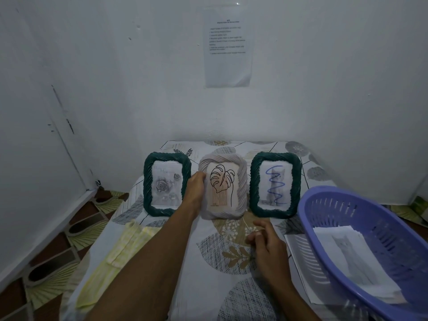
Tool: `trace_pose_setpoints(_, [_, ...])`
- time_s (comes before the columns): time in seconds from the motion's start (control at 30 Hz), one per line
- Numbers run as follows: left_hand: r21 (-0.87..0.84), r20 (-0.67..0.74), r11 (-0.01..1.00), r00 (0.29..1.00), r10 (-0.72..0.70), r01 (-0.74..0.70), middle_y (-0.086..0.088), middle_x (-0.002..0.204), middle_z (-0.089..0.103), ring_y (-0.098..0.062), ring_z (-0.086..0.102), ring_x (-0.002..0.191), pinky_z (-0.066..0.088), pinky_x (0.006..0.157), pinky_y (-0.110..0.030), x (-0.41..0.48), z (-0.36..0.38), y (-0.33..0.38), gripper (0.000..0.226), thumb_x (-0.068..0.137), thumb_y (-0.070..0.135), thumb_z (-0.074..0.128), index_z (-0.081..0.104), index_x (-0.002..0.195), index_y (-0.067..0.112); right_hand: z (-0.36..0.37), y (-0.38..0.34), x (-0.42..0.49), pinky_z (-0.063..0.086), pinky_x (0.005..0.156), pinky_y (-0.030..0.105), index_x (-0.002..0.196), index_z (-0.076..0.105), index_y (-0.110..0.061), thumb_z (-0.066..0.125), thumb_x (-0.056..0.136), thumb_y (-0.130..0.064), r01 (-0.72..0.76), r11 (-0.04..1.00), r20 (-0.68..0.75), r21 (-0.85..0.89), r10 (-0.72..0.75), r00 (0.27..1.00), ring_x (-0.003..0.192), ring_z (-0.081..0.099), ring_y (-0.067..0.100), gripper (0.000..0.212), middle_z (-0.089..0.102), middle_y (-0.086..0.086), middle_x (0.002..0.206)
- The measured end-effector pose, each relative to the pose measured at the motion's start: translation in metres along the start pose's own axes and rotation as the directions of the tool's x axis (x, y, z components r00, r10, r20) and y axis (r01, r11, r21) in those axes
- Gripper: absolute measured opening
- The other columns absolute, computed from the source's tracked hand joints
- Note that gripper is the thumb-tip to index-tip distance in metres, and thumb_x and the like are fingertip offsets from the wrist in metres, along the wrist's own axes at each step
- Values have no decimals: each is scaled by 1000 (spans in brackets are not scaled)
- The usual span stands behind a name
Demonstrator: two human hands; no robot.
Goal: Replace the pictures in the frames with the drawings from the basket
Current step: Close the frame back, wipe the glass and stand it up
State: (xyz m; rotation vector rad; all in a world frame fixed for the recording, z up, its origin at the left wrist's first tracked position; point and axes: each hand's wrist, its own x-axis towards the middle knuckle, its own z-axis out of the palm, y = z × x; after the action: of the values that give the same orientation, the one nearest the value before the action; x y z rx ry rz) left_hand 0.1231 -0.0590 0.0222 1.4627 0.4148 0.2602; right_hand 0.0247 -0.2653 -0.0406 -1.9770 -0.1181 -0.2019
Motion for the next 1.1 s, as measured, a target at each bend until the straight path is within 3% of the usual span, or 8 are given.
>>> trace_pose_setpoints(0.13, [21, -10, 1000, 1000, 1, -1, -14, 89, 65, -25, 61, 83, 47, 72, -37, -1, -1, -1, 24, 91, 28, 39, 57, 87, 12, 3, 2, -1, 56, 66, 34, 104, 59, -38, 48, 96, -23, -3, 1000, 27, -21, 4, 1000, 73, 63, 5, 20, 67, -11, 82])
trace_pose_setpoints(0.23, [80, -10, 996, 999, 42, -41, -12, 100, 65, -26, 61, 92, 47, 76, -39, -3, -3, -3, 19, 92, 33, 41, 52, 82, 21, 3, 1, -1, 52, 74, 24, 95, 62, -35, 56, 91, -16, 58, 995, 37, -76, -56, 998, 84, 60, -3, 21, 64, -17, 91])
trace_pose_setpoints(0.33, [101, 29, 993, 998, 57, -60, -3, 98, 66, -19, 64, 89, 50, 68, -34, -8, -5, -5, 15, 93, 39, 44, 52, 91, 27, 1, -1, -1, 48, 74, 20, 90, 62, -34, 59, 88, -13, 104, 987, 56, -126, -98, 994, 86, 57, -3, 22, 62, -18, 91])
trace_pose_setpoints(0.43, [104, 61, 992, 996, 63, -69, -3, 104, 66, -20, 65, 94, 55, 80, -42, -10, -6, -8, 20, 91, 43, 47, 53, 102, 27, 1, -3, -3, 47, 75, 22, 89, 62, -32, 58, 87, -12, 146, 975, 71, -168, -135, 988, 87, 56, 0, 21, 60, -17, 90])
trace_pose_setpoints(0.6, [128, 85, 988, 993, 77, -87, 2, 114, 64, -17, 62, 101, 53, 80, -37, -21, -10, -15, 45, 82, 49, 49, 50, 122, 28, 3, -2, -2, 44, 97, 34, 108, 67, -19, 55, 87, -15, 215, 919, 152, -331, -173, 973, 107, 52, 14, 24, 62, -5, 112])
trace_pose_setpoints(0.73, [172, 74, 981, 994, 82, -94, 0, 124, 59, -19, 58, 109, 49, 96, -45, -29, -12, -20, 59, 78, 54, 49, 46, 129, 26, 4, 0, -1, 26, 114, 32, 131, 58, -16, 47, 93, -24, 271, 831, 233, -487, -175, 956, 130, 40, 19, 40, 50, 2, 140])
trace_pose_setpoints(0.93, [301, 45, 939, 986, 163, -169, 0, 125, 57, -8, 56, 98, 42, 87, -31, -48, -20, -34, 46, 93, 35, 53, 42, 135, 21, 7, 1, -2, 16, 118, 32, 139, 49, -16, 41, 97, -30, 319, 772, 284, -550, -186, 941, 138, 33, 18, 46, 41, 5, 150])
trace_pose_setpoints(1.1, [498, 88, 803, 940, 330, -328, -3, 145, 43, -20, 43, 130, 38, 106, -34, -76, -24, -47, 58, 94, 26, 55, 31, 145, 15, 8, 1, -2, 17, 116, 31, 138, 51, -15, 45, 96, -30, 314, 775, 259, -548, -200, 945, 136, 36, 19, 45, 44, 5, 148])
